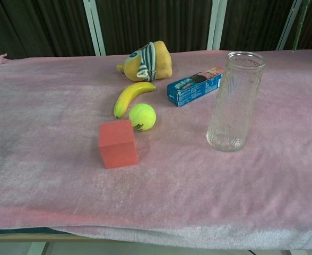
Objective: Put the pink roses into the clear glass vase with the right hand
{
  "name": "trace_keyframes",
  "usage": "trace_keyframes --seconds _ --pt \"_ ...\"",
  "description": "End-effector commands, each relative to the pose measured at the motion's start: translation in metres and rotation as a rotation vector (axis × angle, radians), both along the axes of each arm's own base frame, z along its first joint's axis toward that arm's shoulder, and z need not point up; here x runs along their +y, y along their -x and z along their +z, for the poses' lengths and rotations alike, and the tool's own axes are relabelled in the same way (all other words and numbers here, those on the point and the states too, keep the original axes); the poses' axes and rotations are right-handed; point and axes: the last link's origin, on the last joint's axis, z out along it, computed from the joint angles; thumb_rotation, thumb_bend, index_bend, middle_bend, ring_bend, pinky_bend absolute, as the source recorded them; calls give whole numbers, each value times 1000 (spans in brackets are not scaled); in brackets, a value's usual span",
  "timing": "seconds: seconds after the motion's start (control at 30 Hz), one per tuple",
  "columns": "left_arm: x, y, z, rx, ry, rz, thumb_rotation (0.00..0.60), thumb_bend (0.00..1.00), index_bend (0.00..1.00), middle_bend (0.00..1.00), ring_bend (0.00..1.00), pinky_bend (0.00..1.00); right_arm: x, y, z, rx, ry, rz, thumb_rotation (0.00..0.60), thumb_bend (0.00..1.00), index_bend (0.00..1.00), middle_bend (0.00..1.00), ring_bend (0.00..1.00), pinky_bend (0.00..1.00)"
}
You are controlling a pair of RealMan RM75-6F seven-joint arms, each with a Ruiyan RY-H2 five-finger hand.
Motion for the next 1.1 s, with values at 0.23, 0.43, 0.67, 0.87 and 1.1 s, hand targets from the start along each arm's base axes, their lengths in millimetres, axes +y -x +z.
trace_keyframes --seconds 0.23,0.43,0.67,0.87,1.1 --pt "0 1 1 0 -6 6 600 387 254 197 146 277 -16 -29 -13 -58 -113 83 600 474 842 681 736 806" --pt "0 1 2 -2 -13 8 600 387 255 196 146 277 -25 -31 -33 -80 -198 101 600 476 842 681 736 807" --pt "0 3 4 -8 -22 12 600 387 257 196 146 277 -36 -33 -55 -82 -244 111 600 476 842 681 736 807" --pt "0 4 7 -16 -33 21 600 387 257 197 146 277 -39 -29 -71 -72 -272 107 600 476 842 681 736 807" --pt "-1 4 9 -20 -36 19 600 387 257 197 145 277 -37 -8 -90 -19 -320 58 600 477 839 681 736 807"
